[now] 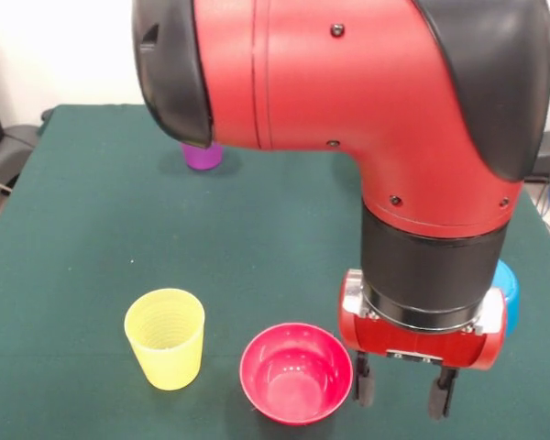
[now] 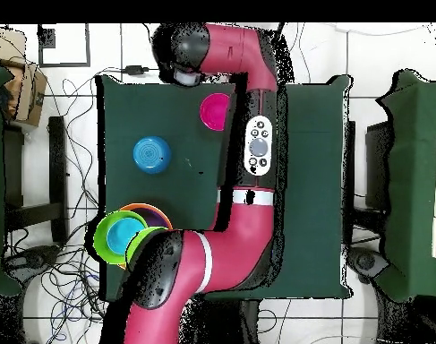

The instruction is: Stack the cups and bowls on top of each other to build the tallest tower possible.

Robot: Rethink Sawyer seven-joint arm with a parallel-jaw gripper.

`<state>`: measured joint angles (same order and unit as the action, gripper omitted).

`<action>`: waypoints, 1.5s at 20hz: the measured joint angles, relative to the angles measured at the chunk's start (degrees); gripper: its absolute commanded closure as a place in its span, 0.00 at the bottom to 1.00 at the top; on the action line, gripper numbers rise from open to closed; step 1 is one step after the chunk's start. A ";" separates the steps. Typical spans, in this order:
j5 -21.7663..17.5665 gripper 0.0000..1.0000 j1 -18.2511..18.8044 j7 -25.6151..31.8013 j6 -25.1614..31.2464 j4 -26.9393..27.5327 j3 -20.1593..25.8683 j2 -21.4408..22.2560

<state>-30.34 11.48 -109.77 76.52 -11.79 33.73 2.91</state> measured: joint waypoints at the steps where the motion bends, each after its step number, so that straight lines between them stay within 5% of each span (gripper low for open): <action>1: -0.90 0.00 0.54 0.61 0.25 0.00 0.87 0.28; 21: -2.26 0.00 4.04 5.82 0.86 -0.37 2.72 4.28; 30: 2.27 0.00 5.98 5.82 -2.75 -10.76 -0.05 7.03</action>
<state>-28.07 17.47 -103.95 73.77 -22.55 33.68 9.94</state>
